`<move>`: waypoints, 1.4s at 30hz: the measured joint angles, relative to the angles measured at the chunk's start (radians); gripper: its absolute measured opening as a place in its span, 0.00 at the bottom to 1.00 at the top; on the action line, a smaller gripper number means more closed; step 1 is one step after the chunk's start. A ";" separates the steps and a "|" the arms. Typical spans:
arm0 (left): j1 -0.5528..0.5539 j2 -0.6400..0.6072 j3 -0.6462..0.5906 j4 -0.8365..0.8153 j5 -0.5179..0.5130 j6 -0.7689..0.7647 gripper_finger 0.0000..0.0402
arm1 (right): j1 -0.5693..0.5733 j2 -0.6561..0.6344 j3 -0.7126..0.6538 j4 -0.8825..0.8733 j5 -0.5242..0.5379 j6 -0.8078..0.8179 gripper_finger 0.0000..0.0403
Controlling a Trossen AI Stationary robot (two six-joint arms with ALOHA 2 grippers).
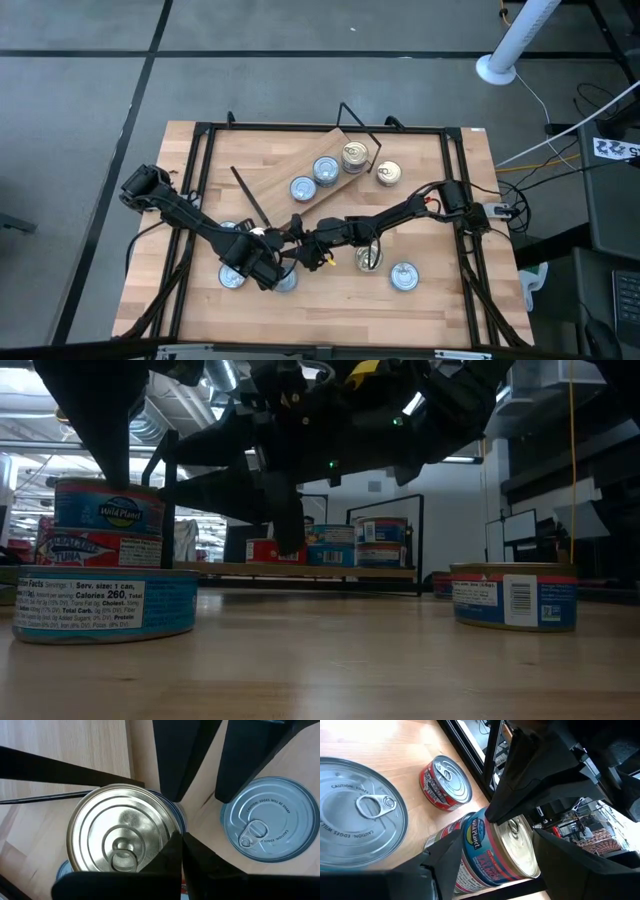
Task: Stack canned seafood by type on shelf
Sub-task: Stack the blue pink tuna can on top of the blue pink tuna cans on the shelf
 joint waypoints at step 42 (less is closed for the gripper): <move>0.000 -0.009 0.067 -0.026 -0.012 -0.004 0.00 | 0.000 0.000 -0.001 -0.011 0.000 -0.012 0.60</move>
